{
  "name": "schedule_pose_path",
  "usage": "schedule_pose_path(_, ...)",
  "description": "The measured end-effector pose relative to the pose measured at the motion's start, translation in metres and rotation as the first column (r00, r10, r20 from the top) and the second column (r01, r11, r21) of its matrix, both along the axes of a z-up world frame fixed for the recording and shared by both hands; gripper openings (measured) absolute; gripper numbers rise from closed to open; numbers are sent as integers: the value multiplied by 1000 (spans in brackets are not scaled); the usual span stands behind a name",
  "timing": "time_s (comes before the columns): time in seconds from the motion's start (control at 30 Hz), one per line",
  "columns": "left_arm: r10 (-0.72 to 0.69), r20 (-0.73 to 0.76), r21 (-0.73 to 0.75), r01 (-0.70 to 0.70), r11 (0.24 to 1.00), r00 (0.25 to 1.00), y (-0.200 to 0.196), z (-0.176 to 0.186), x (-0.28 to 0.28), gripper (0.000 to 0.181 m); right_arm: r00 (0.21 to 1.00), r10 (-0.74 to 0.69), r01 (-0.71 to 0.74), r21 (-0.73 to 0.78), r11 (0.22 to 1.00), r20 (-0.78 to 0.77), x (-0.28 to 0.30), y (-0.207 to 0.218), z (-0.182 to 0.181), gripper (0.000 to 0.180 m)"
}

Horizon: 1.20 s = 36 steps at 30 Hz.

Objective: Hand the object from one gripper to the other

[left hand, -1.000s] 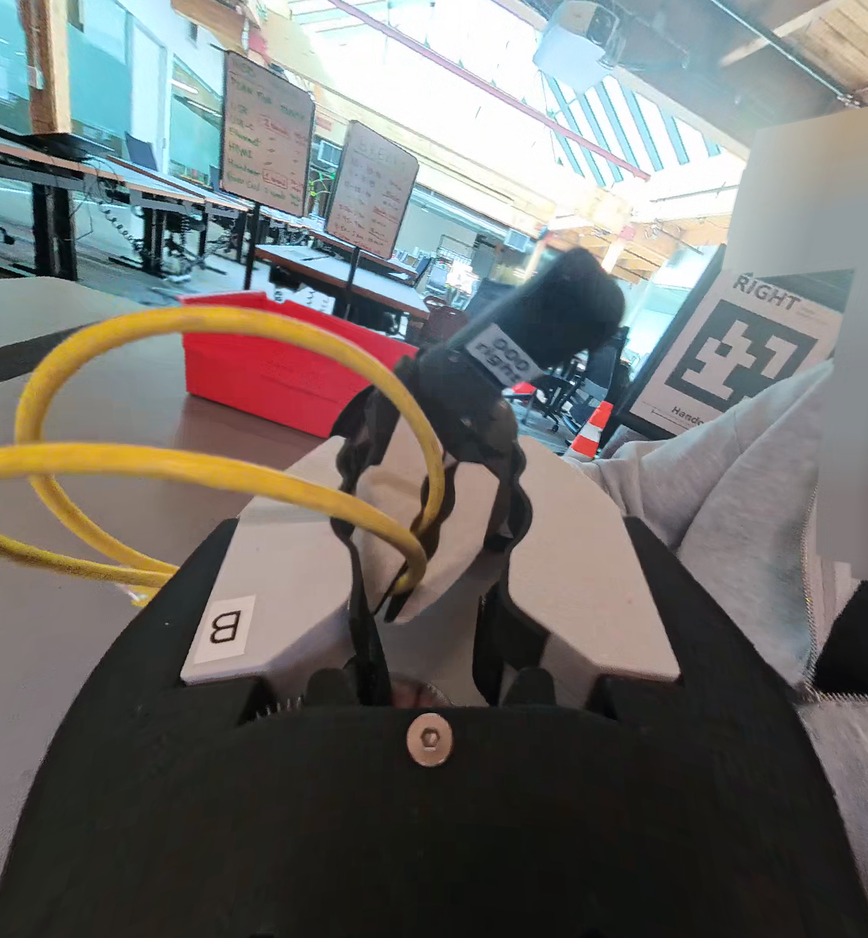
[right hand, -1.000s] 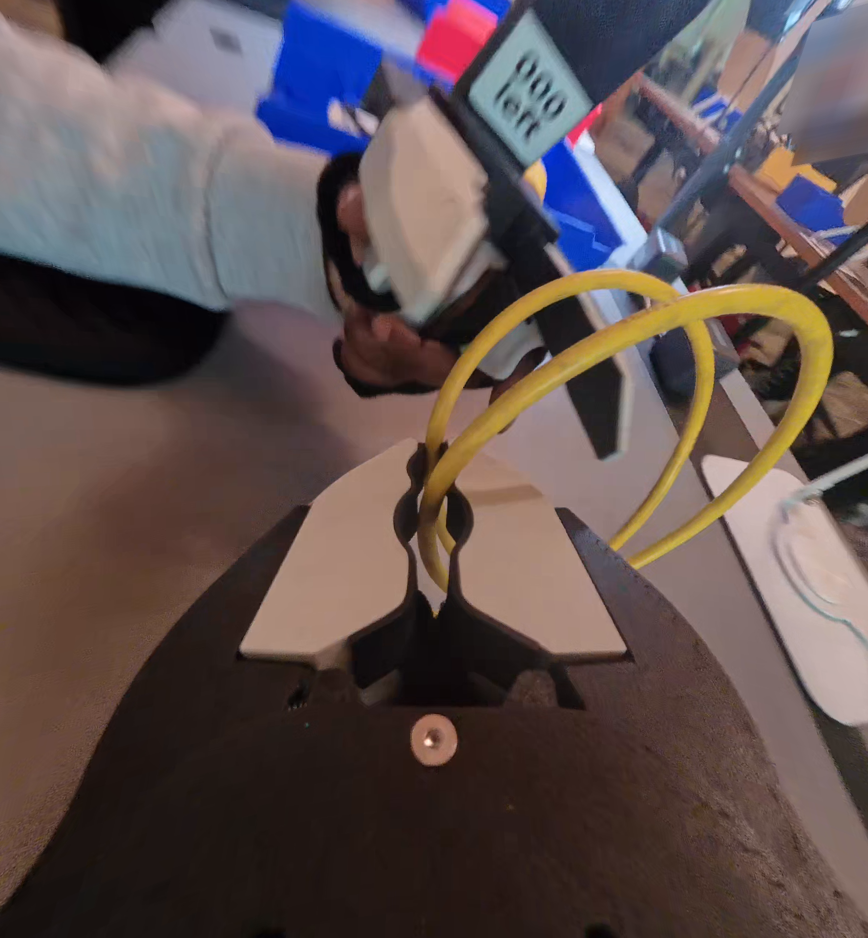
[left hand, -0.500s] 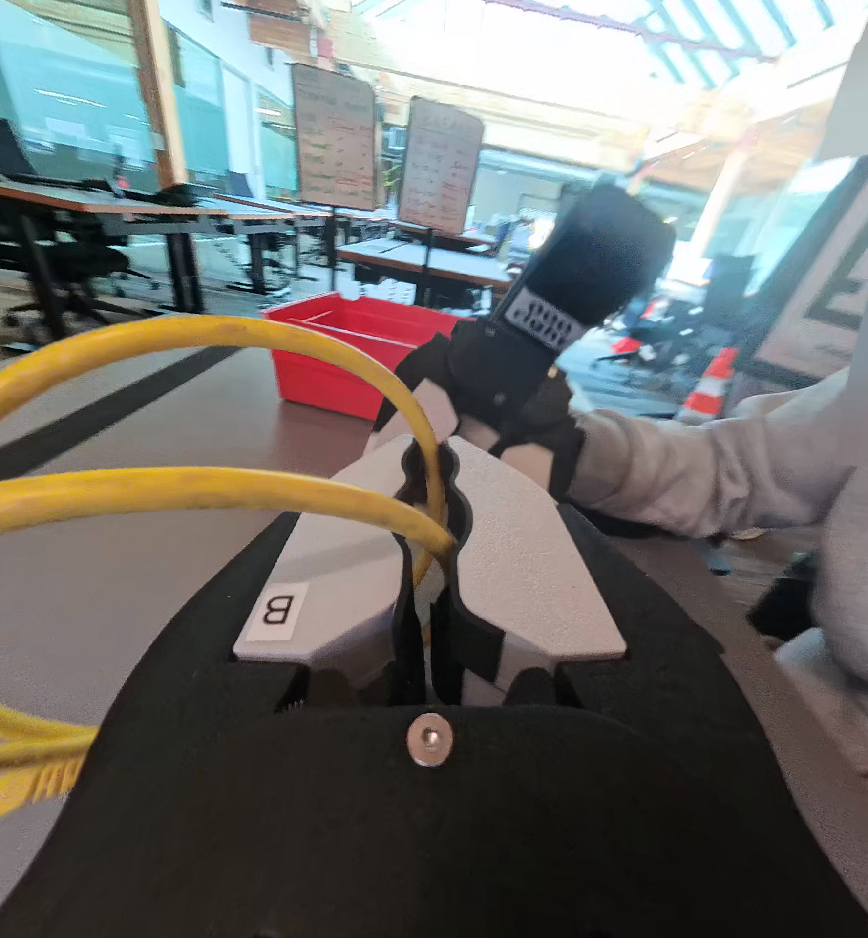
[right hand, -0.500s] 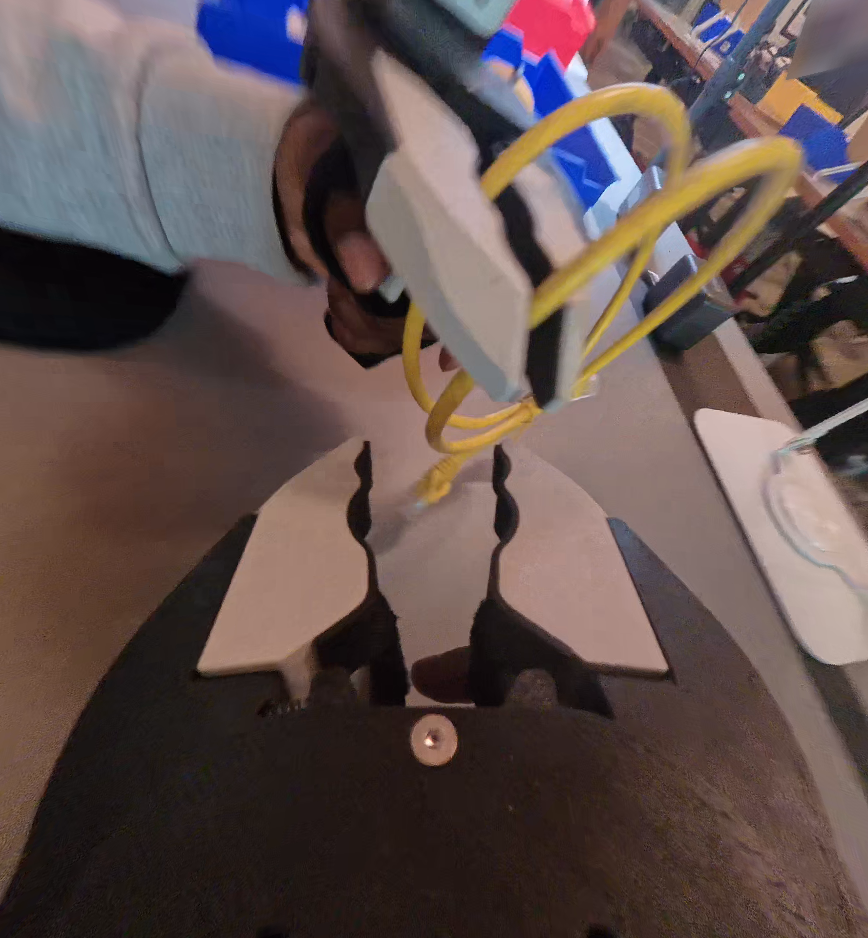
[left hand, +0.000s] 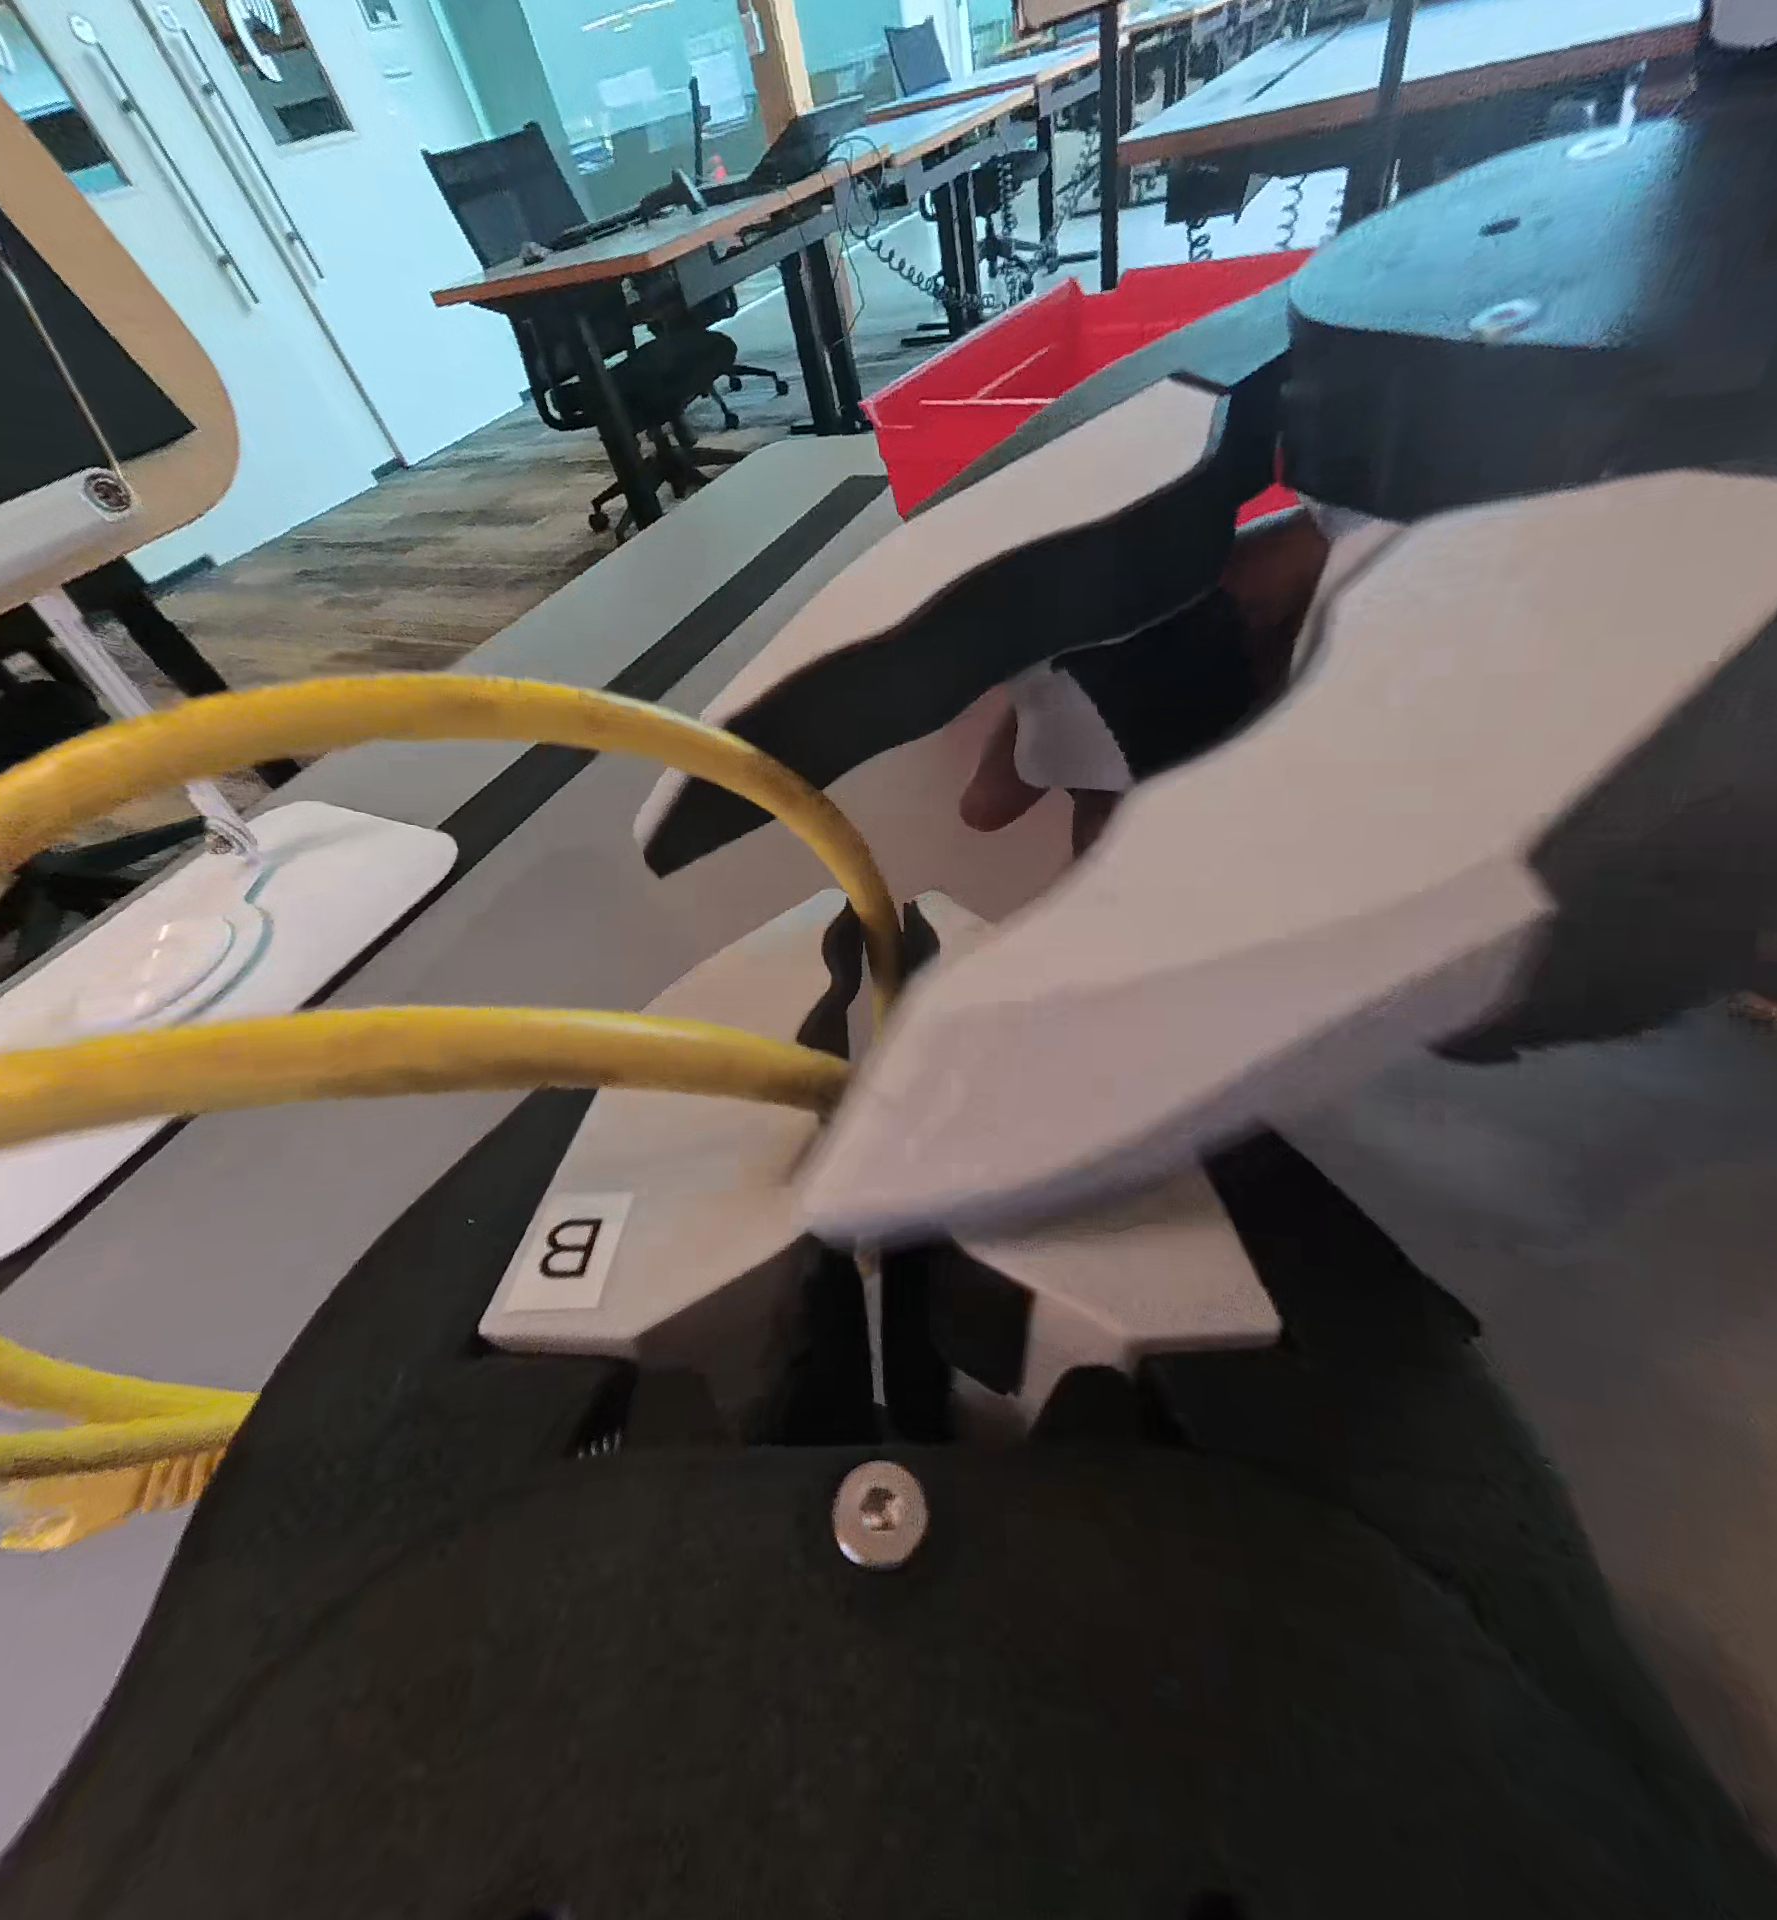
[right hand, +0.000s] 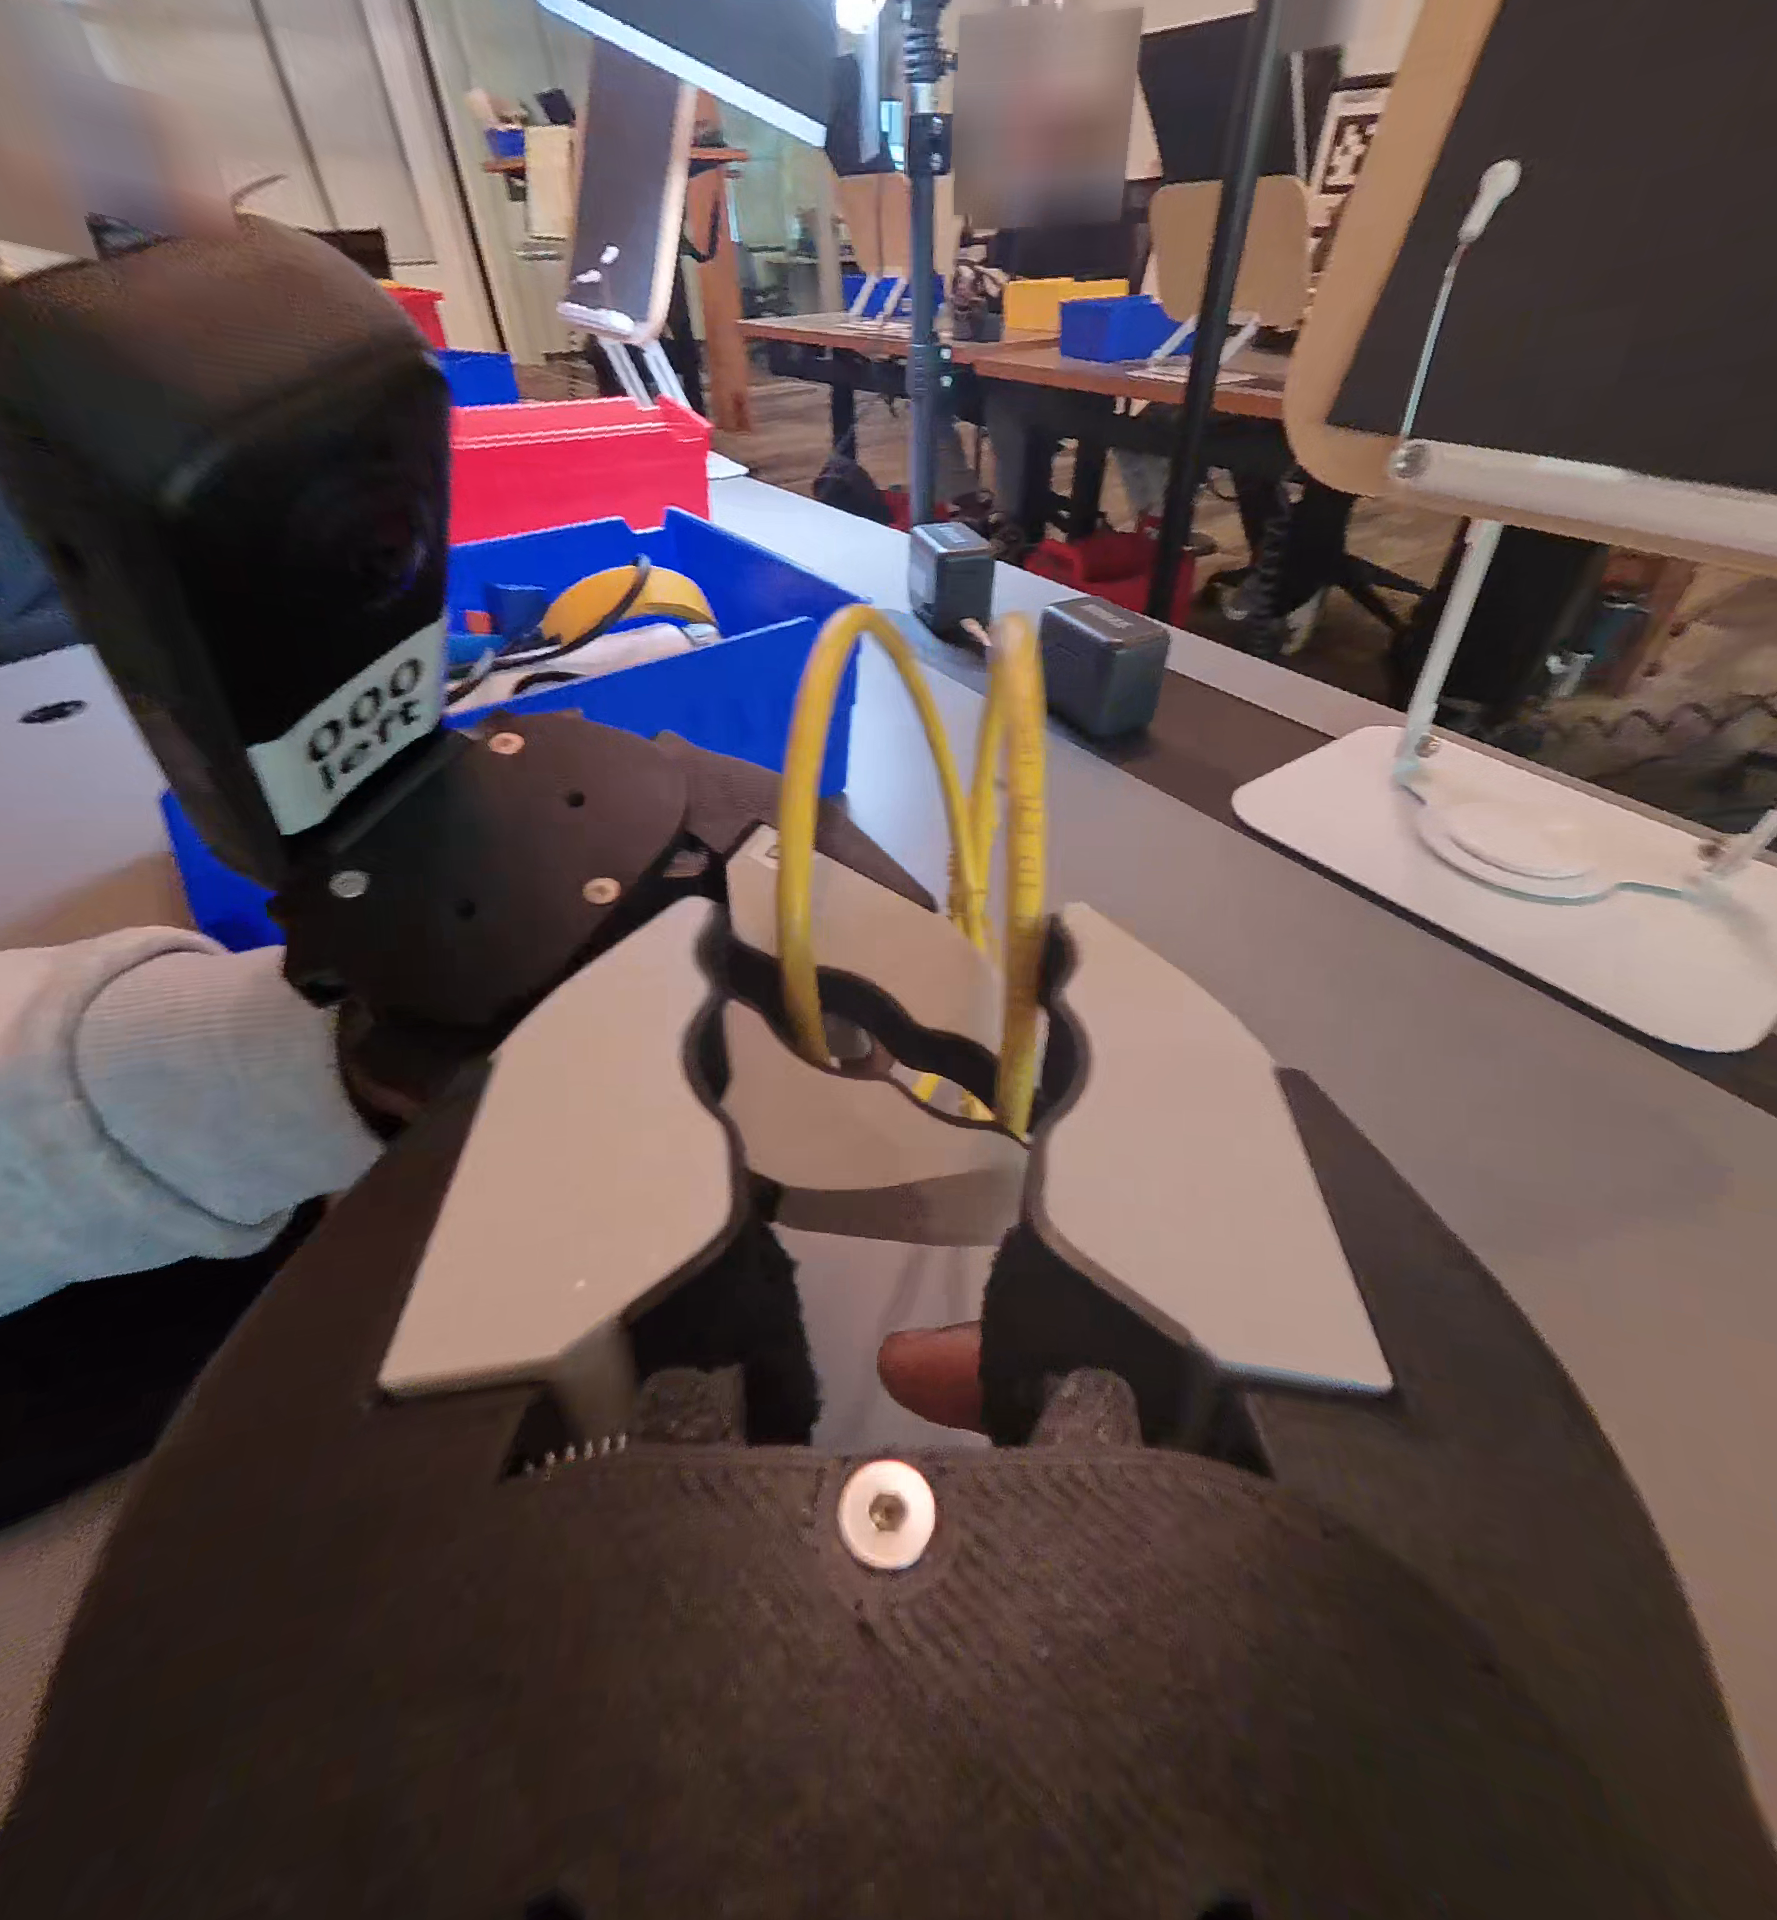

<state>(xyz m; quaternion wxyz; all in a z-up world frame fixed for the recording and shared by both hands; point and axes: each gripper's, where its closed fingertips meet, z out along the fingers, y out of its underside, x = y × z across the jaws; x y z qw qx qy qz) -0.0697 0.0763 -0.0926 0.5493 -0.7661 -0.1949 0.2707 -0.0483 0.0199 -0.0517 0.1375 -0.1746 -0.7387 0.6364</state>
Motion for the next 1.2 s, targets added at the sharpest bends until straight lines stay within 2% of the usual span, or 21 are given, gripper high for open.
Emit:
schedule_pose_path(0.13, 23, -14, -55, -24, 998, 1000, 1, -7, -2, 7, 1000, -14, 14, 22, 1000, -23, -4, 5, -5, 23)
schedule_pose_path(0.2, 3, -13, -79, -4, 997, 1000, 4, -11, 0, 21, 999, -1, 4, 51, 999, -50, -2, 3, -8, 8)
schedule_pose_path(0.23, -28, -4, -74, 28, 997, 1000, 6, -11, 3, 25, 997, -15, 20, 67, 998, -80, -3, 3, -8, 7)
schedule_pose_path(0.33, -134, 40, 42, 132, 990, 990, 8, 0, 14, 37, 981, -91, 101, 52, 994, -172, -15, 17, 2, 6)
schedule_pose_path(0.4, -164, 82, 236, 141, 962, 983, 0, 19, 12, 40, 969, -140, 143, 0, 990, -202, -24, 30, 13, 5)
schedule_pose_path(0.43, -185, 114, 372, 130, 919, 976, -6, 32, 10, 40, 960, -157, 155, -26, 988, -231, -26, 35, 19, 6)
schedule_pose_path(0.5, -264, 199, 640, 79, 764, 944, -21, 57, 5, 35, 934, -175, 166, -53, 985, -311, -24, 39, 28, 6)
schedule_pose_path(0.57, -367, 247, 801, 24, 598, 897, -35, 72, 2, 29, 905, -171, 171, -35, 985, -390, -18, 34, 29, 6)
schedule_pose_path(0.6, -395, 255, 841, 0, 541, 883, -41, 75, -1, 24, 888, -163, 174, -13, 985, -430, -15, 31, 27, 6)
schedule_pose_path(0.67, -421, 265, 868, -25, 495, 867, -46, 76, -3, 20, 850, -147, 193, 39, 980, -506, -10, 24, 23, 6)
schedule_pose_path(0.83, -479, 308, 882, -58, 468, 822, -45, 74, -3, 22, 780, -140, 250, 98, 963, -610, -9, 22, 21, 6)
schedule_pose_path(0.97, -592, 318, 918, -83, 389, 741, -40, 74, 2, 27, 651, -90, 345, 189, 919, -754, -7, 19, 15, 6)
schedule_pose_path(1.1, -594, 319, 918, -85, 387, 738, -40, 76, 2, 12, 512, -33, 452, 236, 860, -858, -6, 17, 14, 6)
schedule_pose_path(1.17, -578, 295, 910, -38, 413, 761, -41, 79, 6, 9, 517, -4, 432, 257, 864, -856, -4, 15, 11, 9)
schedule_pose_path(1.2, -571, 277, 901, -3, 433, 773, -40, 81, 9, 8, 546, 30, 392, 287, 874, -837, -3, 12, 6, 11)
